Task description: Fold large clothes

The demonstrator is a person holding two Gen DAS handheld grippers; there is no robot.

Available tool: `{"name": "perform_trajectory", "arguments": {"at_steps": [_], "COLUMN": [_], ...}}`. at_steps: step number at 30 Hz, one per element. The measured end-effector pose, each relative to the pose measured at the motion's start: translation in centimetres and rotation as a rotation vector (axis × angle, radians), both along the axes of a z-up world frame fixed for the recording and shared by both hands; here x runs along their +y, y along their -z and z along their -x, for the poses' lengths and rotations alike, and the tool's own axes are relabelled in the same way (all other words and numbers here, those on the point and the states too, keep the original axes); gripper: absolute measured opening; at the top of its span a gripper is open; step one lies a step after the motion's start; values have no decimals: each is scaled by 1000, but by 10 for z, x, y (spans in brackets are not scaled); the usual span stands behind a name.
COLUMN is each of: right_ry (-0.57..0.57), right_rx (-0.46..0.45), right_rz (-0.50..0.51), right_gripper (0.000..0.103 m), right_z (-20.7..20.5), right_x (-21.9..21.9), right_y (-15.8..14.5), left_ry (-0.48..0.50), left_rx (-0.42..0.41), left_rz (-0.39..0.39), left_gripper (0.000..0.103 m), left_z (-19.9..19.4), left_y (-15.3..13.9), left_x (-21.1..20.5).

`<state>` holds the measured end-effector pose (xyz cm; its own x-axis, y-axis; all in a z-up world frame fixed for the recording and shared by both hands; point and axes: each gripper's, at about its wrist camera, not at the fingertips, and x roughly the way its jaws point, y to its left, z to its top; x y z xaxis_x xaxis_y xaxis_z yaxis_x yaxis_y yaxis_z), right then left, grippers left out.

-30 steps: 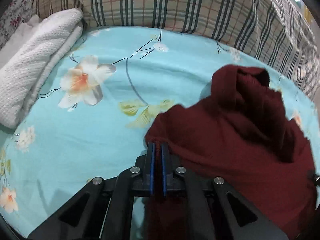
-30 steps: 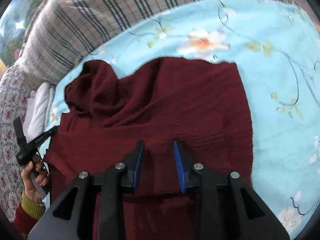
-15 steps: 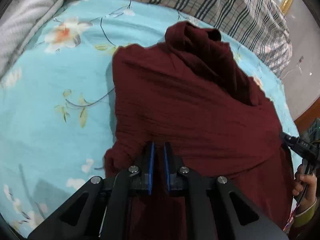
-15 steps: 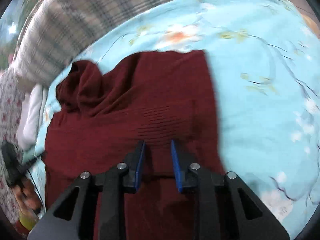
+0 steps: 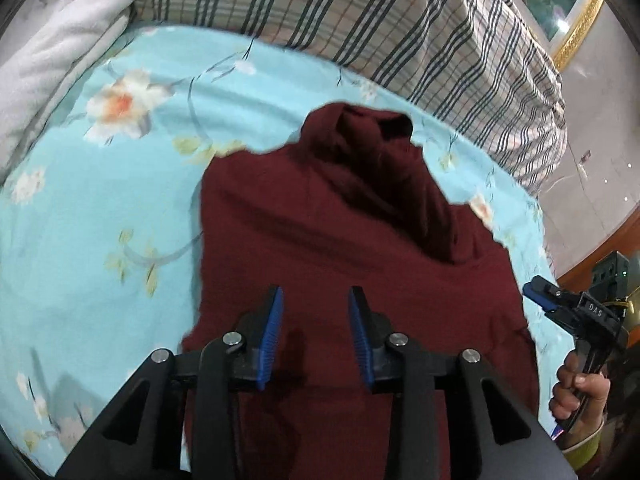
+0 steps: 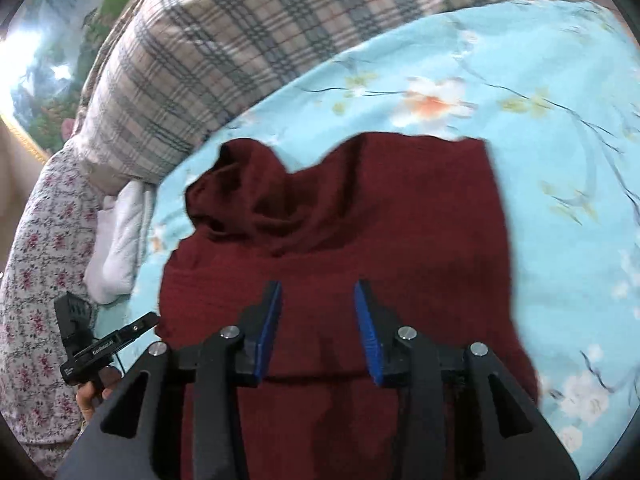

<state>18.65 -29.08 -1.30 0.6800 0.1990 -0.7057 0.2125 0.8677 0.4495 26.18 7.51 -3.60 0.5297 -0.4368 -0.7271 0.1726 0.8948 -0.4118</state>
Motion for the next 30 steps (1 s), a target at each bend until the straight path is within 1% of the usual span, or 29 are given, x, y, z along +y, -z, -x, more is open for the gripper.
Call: {"name": "perform_trajectory", "arguments": {"at_steps": [3, 4, 5, 7, 9, 11, 14, 15, 16, 17, 18, 19, 20, 21, 23, 25, 26, 27, 28, 29, 30], "right_ry": [-64, -92, -108, -137, -166, -190, -216, -226, -229, -225, -221, -216, -208, -199, -166, -137, -126, -118, -116, -118, -124], "right_rx": [-14, -14, -12, -1, 13, 44, 91, 102, 109, 115, 116, 119, 115, 98, 38, -22, -60, -94, -115, -139, -156], "right_rz": [11, 24, 32, 53, 77, 90, 105, 103, 99, 100, 105, 105, 86, 82, 109, 110, 116, 139, 159, 183, 204], "right_gripper": [39, 41, 44, 61, 62, 62, 62, 62, 61, 57, 31, 11, 11, 11, 11, 10, 10, 10, 10, 10, 10], "right_z": [-26, -42, -49, -77, -108, -134, -168, -178, -186, -194, -197, -200, -200, -198, -185, -168, -154, -139, -128, -112, -96], "right_x": [15, 22, 25, 34, 42, 45, 47, 46, 44, 41, 39, 36, 29, 25, 15, 2, -6, -12, -16, -20, -23], "right_y": [-6, -8, -9, -8, -3, 7, 25, 30, 34, 39, 39, 39, 37, 33, 14, -8, -21, -34, -41, -49, -52], "left_ry": [-11, -17, -22, -37, -20, -6, 34, 62, 78, 91, 124, 144, 148, 148, 159, 159, 158, 163, 173, 182, 190], "left_rx": [-14, -22, -25, -21, -9, 1, 12, 21, 26, 25, 17, 16, -3, -43, -92, -147, -174, -215, -240, -250, -256], "left_rz": [-11, -23, -29, -33, -28, -58, -94, -104, -112, -119, -127, -139, -163, -183, -165, -143, -144, -155, -158, -161, -181], "left_gripper": [38, 44, 50, 50, 52, 54, 54, 54, 51, 32, 14, 5, 3, 3, 3, 3, 3, 3, 3, 3, 4], "left_z": [-32, -49, -60, -97, -129, -162, -192, -203, -209, -211, -213, -213, -209, -200, -183, -158, -145, -123, -105, -93, -74], "left_y": [-14, -17, -19, -24, -23, -19, -10, -4, 1, 5, 9, 11, 12, 8, -1, -16, -22, -29, -32, -32, -28], "left_x": [-8, -15, -17, -20, -25, -31, -41, -47, -51, -53, -60, -65, -69, -73, -75, -74, -74, -75, -75, -75, -77]}}
